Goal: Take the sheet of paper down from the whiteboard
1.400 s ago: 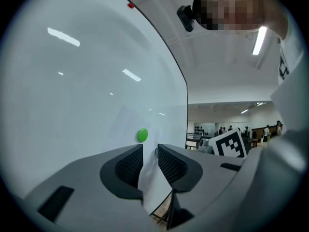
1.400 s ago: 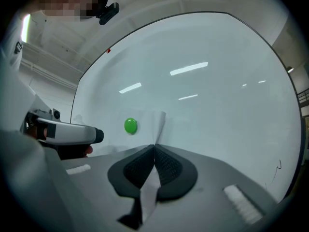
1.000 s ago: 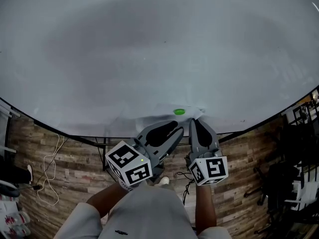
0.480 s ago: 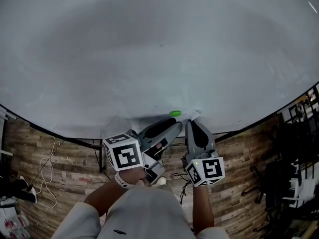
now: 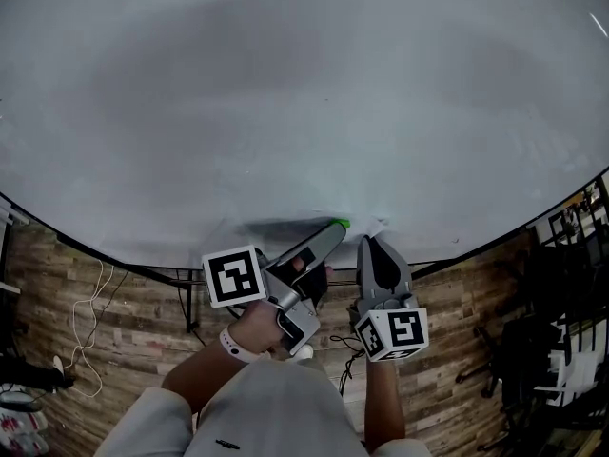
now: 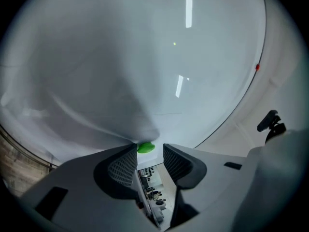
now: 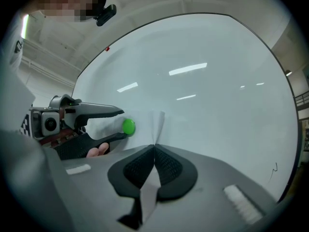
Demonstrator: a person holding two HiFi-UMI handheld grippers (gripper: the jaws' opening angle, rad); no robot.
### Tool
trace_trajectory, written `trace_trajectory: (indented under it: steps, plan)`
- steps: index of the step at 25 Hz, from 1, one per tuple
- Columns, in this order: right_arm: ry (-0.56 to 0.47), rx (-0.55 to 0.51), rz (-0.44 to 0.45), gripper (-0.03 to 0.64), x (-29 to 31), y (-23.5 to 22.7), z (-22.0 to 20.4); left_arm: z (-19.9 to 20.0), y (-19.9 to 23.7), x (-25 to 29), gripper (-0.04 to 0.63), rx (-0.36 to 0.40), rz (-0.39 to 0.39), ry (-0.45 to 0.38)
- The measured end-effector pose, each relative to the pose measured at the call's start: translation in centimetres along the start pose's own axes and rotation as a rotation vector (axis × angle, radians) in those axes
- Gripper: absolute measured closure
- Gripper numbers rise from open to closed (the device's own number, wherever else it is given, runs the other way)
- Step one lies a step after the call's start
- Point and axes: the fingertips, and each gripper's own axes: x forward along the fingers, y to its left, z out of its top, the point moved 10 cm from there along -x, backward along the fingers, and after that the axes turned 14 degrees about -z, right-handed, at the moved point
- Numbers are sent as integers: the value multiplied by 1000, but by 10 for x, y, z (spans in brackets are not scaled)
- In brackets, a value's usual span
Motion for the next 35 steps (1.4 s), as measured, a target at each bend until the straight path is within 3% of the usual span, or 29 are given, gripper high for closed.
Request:
trace_trajectory:
  steps: [7,10,15,22,26,35]
  plan:
    - [-7,10,-13,604,2,-6,3,-1,1,8,423,-149,-2,-53]
    - [-8,6,-14,604,0,-6,4,-1,1,8,420,-176,8,-53]
    - [-10,1,-17,604,-2,-3,2,-1,-1,6,420,-174,48,-52]
    - [-9,-8,-20,604,-2,5,2,1,-4,6,416,-113,84,-37]
    - [-10,-6,-23,604,-3,9,1,1,-3,4,472,-84,150,-38]
    - [-8,-8,-28,604,-5,9,1,1,-1,3,477,-81,127,-54]
